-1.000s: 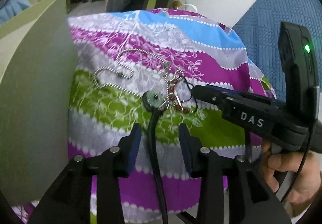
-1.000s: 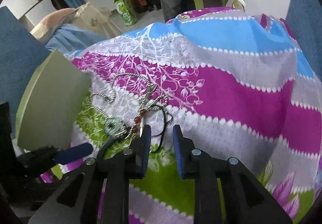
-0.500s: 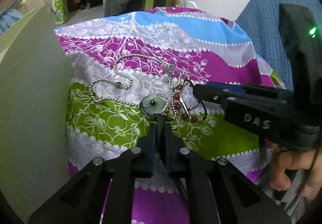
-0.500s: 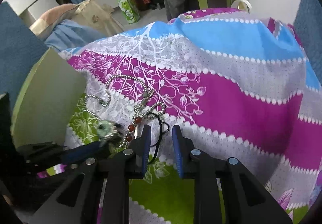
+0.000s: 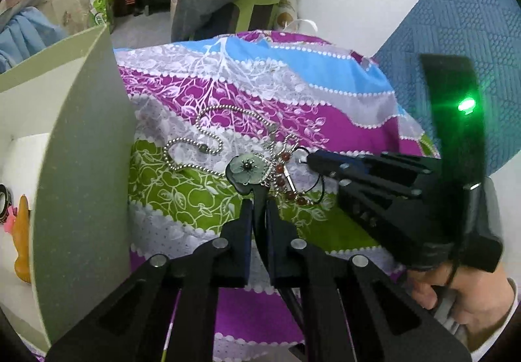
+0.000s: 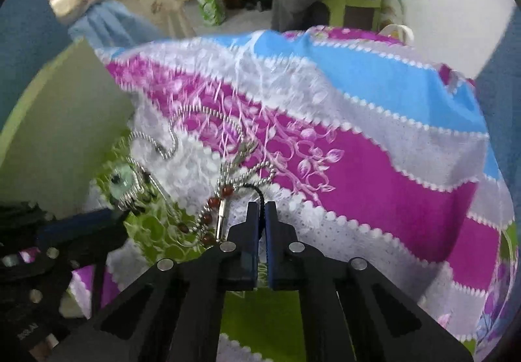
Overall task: Organize jewelry
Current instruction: 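Lift the green round pendant with the left tool toward the box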
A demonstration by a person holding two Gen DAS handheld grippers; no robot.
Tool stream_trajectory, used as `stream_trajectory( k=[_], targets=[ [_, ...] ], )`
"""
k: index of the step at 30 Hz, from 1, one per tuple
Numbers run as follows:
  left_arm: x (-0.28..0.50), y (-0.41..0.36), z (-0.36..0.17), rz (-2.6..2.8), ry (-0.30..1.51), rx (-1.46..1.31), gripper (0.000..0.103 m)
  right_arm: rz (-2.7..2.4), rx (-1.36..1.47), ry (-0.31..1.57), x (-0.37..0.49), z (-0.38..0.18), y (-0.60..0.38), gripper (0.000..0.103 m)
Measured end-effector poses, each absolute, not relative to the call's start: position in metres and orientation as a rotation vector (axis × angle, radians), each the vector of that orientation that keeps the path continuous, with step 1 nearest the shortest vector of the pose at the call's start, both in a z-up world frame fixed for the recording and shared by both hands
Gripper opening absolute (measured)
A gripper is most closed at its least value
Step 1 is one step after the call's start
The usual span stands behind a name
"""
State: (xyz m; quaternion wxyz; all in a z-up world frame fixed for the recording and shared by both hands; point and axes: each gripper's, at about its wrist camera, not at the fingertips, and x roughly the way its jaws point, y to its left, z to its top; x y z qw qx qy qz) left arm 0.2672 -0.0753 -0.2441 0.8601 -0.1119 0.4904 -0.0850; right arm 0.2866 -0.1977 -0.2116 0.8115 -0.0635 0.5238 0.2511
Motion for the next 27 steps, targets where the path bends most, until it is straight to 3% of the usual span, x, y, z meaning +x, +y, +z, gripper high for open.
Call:
stream_trajectory(
  k=[20,27],
  targets=[
    [0.251,-0.020,-0.129,-0.202,0.902,-0.281,0.008,0.525,-0.072,0.921,0.263,-0.070,-0.173,0.001],
    [0.243,0.017,-0.099,-0.183,0.869,-0.265,0.008,0.500,-0.024,0.991,0.269,-0.089,-0.175,0.003]
  ],
)
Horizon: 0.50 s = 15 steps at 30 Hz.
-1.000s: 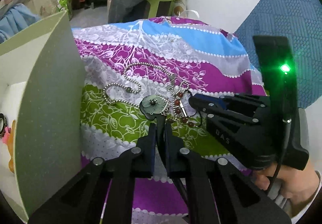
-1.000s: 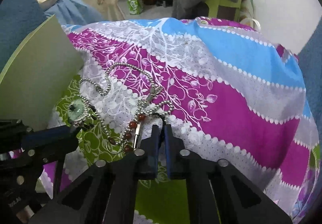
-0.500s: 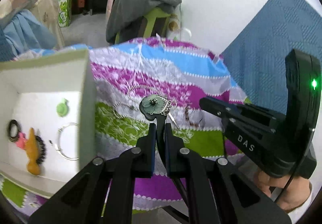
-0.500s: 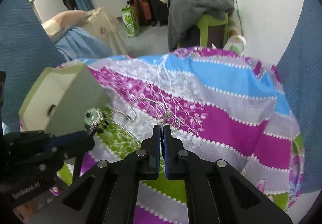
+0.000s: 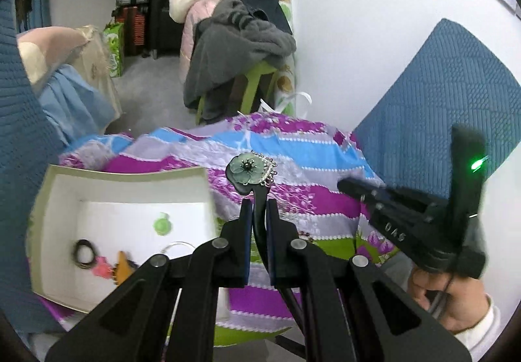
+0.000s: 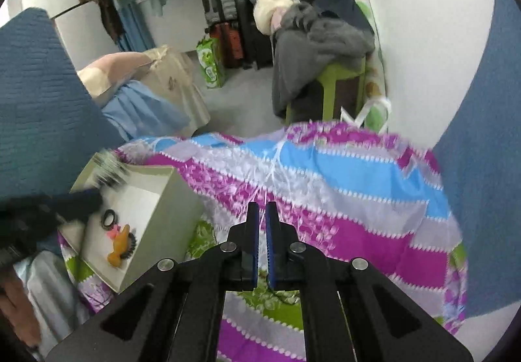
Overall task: Organize jewelry
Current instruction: 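Lift the green round pendant with the left tool toward the box, then lower the green pendant into the white box and open the left tool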
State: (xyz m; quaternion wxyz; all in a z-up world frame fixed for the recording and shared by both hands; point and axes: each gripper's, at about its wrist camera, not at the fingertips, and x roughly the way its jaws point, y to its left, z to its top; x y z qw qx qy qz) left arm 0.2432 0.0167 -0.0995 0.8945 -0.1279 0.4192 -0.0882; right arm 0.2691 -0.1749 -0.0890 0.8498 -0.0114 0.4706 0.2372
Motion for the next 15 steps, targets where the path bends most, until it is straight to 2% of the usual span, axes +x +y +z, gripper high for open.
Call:
stream_trajectory(
  k=[3,4,15],
  targets=[
    [0.238,0.034,-0.101,-0.164,0.865,-0.270,0.008,0.499,0.001,1.056,0.266,-0.116,-0.177,0.013],
    [0.236,0.040,-0.102,-0.158,0.865,-0.273,0.008,0.498,0.016,1.085,0.264,-0.130,-0.178,0.021],
    [0.222,0.089,-0.119,-0.121,0.884,-0.308,0.008,0.437,-0.027,1.242,0.252,-0.221,-0.162,0.021]
  ],
)
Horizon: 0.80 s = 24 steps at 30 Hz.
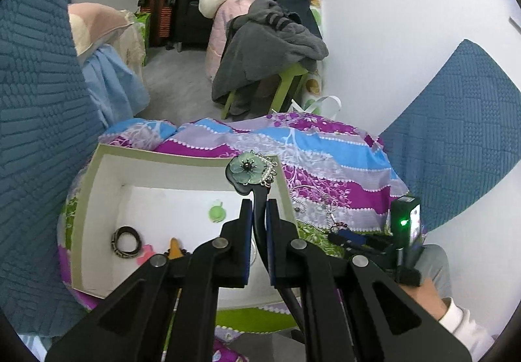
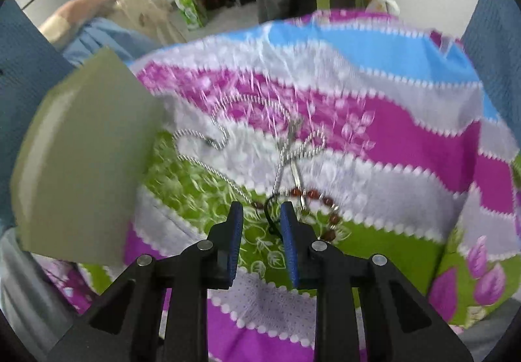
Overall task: Organize jewelry
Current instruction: 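Lower the green pendant into the white box and open the left tool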
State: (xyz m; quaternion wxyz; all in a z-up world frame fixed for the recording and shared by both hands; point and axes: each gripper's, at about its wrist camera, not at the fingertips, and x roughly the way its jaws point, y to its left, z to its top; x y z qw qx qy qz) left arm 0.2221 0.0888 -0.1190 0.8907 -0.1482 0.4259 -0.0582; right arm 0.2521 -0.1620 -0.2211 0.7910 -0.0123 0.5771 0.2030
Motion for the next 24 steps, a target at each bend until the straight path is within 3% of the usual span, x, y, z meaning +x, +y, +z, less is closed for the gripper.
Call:
stream_trajectory(
  k=[3,8,12,24],
  targets=[
    [0.220,0.094,-0.121,-0.119,0.885,-0.310,0.008,0.391,-0.098,1.207,0.250,-0.226,-0.159,0.019],
    [0.219,0.098,-0.123,-0.115,0.890,-0.313,0.008,0.366,-0.154,1.185,0.247,-0.228,-0.157,0.003],
    [0.218,0.099,-0.123,-0.111,0.890,-0.320,0.008,0.359,-0.109,1.194,0.248,-0.220,-0.164,0.002],
    [0.227,0.103,-0.111,-0.116,0.865,-0.310,0.008,0.425,0.005,1.017,0.253,-0.116,-0.161,0.002]
  ],
)
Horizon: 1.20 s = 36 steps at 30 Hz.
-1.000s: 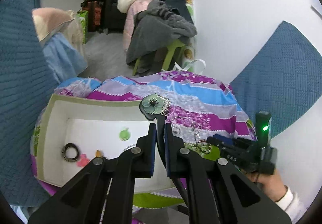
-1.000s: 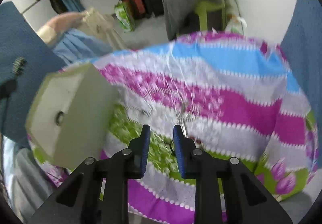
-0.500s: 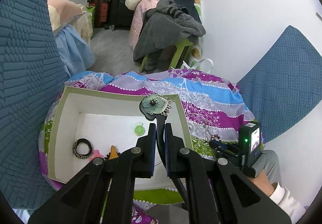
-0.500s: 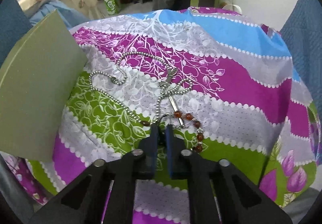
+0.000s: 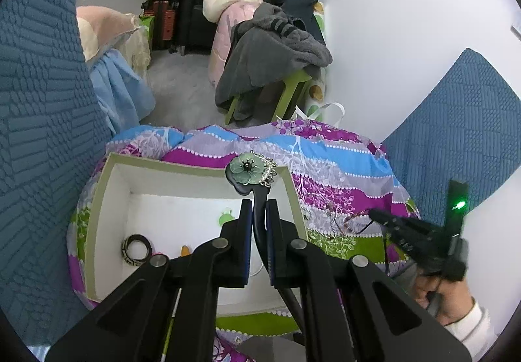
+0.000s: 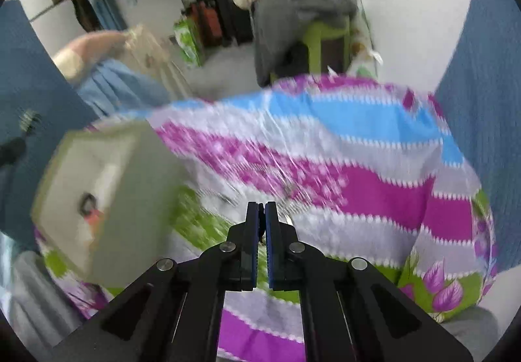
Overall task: Organize jewelry
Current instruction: 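Lower the green pendant into the white box and open the left tool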
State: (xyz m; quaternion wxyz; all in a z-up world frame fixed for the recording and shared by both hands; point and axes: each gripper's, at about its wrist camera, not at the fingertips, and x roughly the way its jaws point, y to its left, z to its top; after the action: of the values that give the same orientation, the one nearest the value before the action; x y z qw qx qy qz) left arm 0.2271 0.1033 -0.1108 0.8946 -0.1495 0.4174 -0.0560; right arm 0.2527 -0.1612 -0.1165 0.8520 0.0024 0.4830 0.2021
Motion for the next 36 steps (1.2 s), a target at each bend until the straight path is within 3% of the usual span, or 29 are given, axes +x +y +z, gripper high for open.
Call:
stream_trajectory(
  k=[11,29,31,34,36],
  targets=[
    [0.235,0.120,-0.096,-0.106,0.836,-0.292,0.008,0.581,0.000,0.894,0.250,-0.038,-0.091,0.002],
    [0.235,0.131,-0.162,-0.078,0.974,-0.277,0.008,0.713,-0.015,1.085,0.214,-0.096,-0.033,0.004],
    [0.234,0.131,-0.163,-0.061,0.983,-0.284,0.008,0.725,-0.010,1.083,0.213,-0.093,-0.034,0.008],
    [0.232,0.130,-0.161,-0.056,0.977,-0.290,0.008,0.737,0.002,1.055,0.212,-0.081,-0.039,0.023],
    [0.232,0.128,-0.158,-0.060,0.980,-0.298,0.009,0.749,0.006,1.032,0.212,-0.072,-0.043,0.026]
  ],
)
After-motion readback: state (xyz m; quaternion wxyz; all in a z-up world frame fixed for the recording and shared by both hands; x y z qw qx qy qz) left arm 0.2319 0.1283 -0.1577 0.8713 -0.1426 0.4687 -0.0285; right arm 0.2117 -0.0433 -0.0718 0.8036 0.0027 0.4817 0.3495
